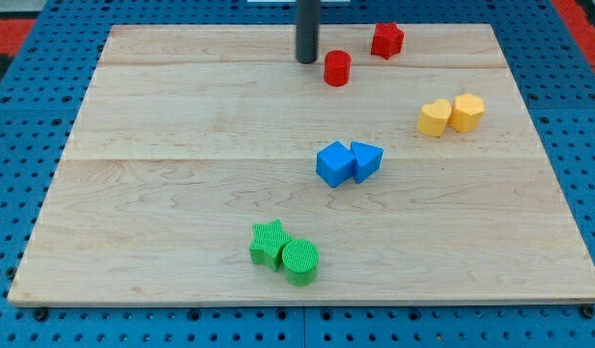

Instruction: Push the red circle into the red star

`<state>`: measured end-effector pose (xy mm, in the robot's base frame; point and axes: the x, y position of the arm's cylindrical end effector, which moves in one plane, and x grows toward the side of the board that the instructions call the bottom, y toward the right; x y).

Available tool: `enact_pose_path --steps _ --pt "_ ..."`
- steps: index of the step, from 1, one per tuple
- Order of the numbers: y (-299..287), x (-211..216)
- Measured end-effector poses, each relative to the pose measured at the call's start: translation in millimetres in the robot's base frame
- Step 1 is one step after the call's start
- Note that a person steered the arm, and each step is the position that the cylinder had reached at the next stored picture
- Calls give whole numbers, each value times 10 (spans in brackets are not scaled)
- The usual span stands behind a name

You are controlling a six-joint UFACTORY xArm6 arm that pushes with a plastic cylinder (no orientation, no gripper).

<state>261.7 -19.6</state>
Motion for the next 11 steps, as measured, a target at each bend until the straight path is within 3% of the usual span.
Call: enact_pose_path --steps 1,2,4,5,6,7,8,9,11 --pt "-188 235" --pt "257 532" --pt "645 -322" --pt "737 -346" --pt "1352 -359" --pt "979 -423" --pt "234 -202" --pt "308 380" --pt "1534 -18"
